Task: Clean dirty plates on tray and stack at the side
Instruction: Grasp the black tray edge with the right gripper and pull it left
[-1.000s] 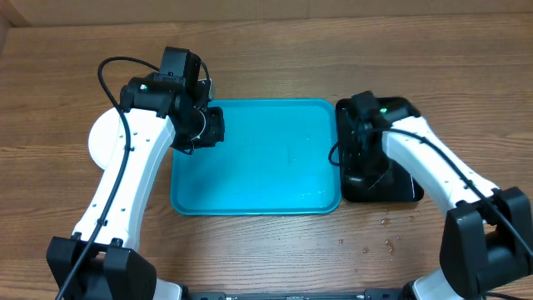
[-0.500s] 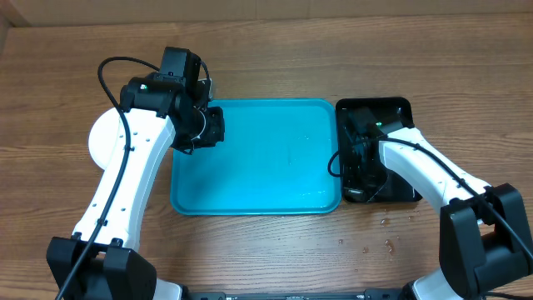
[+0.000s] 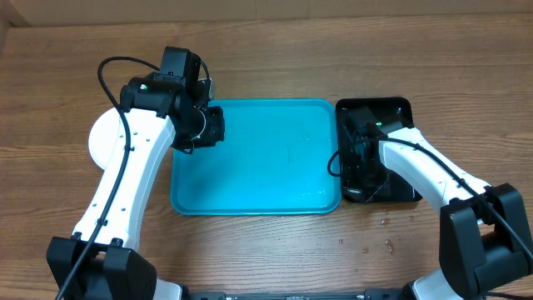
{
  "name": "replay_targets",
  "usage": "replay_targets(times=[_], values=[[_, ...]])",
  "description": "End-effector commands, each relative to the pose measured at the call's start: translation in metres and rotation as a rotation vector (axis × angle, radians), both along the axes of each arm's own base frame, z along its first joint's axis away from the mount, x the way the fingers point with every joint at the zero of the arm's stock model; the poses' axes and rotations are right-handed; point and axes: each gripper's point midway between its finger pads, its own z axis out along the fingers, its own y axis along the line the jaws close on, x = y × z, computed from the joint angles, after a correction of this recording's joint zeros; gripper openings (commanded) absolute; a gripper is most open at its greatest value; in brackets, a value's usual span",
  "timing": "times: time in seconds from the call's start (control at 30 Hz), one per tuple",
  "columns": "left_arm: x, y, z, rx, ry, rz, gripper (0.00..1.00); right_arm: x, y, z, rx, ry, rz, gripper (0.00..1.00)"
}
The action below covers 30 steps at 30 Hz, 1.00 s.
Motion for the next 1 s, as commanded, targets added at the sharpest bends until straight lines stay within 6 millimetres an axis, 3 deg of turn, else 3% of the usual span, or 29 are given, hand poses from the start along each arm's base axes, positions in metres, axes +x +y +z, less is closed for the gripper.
replay_targets(times=[0.0, 0.37, 0.73, 0.97], values=[[0.000, -0.001, -0.005, 0.008, 0.012, 0.005, 0.05, -0.005, 0.003, 0.005, 0.022, 0.004, 0.007, 0.04], [0.000, -0.001, -0.005, 0.008, 0.012, 0.005, 0.05, -0.016, 0.005, 0.008, 0.028, 0.050, 0.008, 0.04], [0.000, -0.001, -0.005, 0.008, 0.012, 0.005, 0.05, -0.030, 0.028, 0.008, 0.001, 0.057, 0.025, 0.04], [0.000, -0.001, -0.005, 0.008, 0.012, 0.005, 0.05, -0.027, 0.027, 0.009, -0.016, 0.043, 0.037, 0.04]])
